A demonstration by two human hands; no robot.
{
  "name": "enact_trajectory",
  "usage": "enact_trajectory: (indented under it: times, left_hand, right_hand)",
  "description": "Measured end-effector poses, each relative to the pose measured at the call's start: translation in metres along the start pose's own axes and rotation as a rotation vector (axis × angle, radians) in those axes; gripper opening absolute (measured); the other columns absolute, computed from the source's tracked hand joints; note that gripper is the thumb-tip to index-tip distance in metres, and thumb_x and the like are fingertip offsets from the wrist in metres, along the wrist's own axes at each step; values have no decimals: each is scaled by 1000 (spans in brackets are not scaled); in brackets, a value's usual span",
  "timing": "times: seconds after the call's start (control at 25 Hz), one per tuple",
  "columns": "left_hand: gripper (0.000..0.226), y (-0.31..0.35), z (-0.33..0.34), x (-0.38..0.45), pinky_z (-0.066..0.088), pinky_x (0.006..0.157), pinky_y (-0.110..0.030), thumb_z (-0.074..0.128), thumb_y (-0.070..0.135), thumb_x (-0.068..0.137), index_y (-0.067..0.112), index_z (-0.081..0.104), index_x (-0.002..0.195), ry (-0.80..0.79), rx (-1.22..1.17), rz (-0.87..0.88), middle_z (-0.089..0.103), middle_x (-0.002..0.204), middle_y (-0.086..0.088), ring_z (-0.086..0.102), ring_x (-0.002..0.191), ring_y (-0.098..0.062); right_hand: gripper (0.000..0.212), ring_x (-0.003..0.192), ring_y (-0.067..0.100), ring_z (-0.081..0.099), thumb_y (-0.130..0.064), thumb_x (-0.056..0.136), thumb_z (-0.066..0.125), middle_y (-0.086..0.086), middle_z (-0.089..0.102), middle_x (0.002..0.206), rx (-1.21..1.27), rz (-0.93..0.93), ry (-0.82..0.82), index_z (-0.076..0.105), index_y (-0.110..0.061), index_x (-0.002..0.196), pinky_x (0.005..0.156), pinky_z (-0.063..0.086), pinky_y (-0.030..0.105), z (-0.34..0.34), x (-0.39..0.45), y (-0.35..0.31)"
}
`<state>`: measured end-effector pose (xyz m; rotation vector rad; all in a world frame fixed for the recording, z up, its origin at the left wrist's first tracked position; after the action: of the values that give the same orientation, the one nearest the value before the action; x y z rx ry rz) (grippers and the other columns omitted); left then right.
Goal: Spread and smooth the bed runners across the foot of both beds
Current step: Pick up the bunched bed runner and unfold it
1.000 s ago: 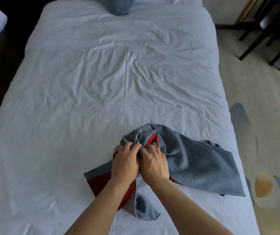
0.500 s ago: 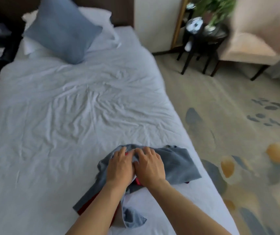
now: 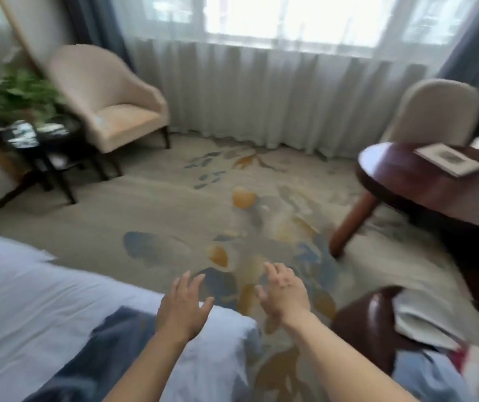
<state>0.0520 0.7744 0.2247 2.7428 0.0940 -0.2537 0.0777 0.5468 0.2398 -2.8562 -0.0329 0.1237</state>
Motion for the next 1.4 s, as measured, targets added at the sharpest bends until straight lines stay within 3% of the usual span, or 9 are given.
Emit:
enact_trajectory:
  times: [0.24, 0.52, 0.76, 0.96, 1.12, 1.24, 1.4]
  left_hand:
    - [63, 219, 124, -5, 33, 112, -35, 54, 48, 94, 30, 35, 151, -258, -33, 263, 33, 157, -2, 36, 140, -23]
    - [58, 447, 253, -45, 38, 109, -39, 54, 49, 94, 30, 41, 148, -404, 62, 438, 40, 150, -3, 43, 134, -28]
    - [55, 577, 351, -69, 42, 104, -42, 55, 47, 93, 33, 43, 145, -540, 135, 619, 45, 145, -1, 44, 129, -29]
    - [60, 617, 438, -59, 41, 105, -44, 54, 48, 93, 29, 39, 148, -644, 240, 724, 45, 146, -2, 42, 131, -30]
    - [67, 620, 513, -32, 38, 109, -50, 54, 52, 93, 31, 30, 152, -686, 349, 740, 33, 155, -6, 32, 139, -32]
    - [73, 628, 569, 3, 27, 115, -57, 54, 58, 91, 35, 25, 154, -654, 404, 731, 17, 162, -9, 12, 148, -33]
    - [88, 657, 629, 89, 13, 115, -68, 50, 76, 83, 39, 15, 155, -493, 501, 695, -1, 166, -7, -7, 151, -36]
  right_hand:
    - [63, 129, 25, 44, -50, 93, 49, 2, 45, 142, 4, 519, 97, 35, -22, 147, 104, 40, 39, -60, -123, 311]
    - [57, 131, 26, 43, -47, 95, 48, 3, 43, 144, 122, 757, 51, 36, -21, 144, 104, 40, 41, -65, -228, 521]
    - [56, 133, 26, 40, -45, 97, 46, 5, 41, 146, 209, 900, 31, 33, -20, 146, 107, 39, 43, -46, -276, 610]
    - [56, 131, 26, 42, -43, 97, 46, 5, 43, 144, 268, 1039, -2, 34, -19, 147, 104, 40, 42, 0, -306, 660]
    - [58, 129, 27, 44, -43, 96, 47, 6, 43, 145, 295, 1177, -28, 33, -19, 147, 100, 44, 43, 57, -326, 697]
    - [61, 131, 29, 41, -46, 94, 49, 6, 39, 147, 351, 1349, 33, 32, -24, 148, 95, 47, 45, 104, -345, 735]
    - [73, 141, 35, 28, -53, 93, 50, 9, 19, 160, 451, 1519, 65, 20, -27, 153, 100, 41, 52, 176, -360, 774]
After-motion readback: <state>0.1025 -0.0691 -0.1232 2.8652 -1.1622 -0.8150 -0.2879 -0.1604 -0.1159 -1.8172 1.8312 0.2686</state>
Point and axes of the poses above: each hand's wrist, its own x-axis towards the middle knuckle, its own z-axis out of the palm, y = z × x, the point moved 7 cm from there along x, towards the middle knuckle
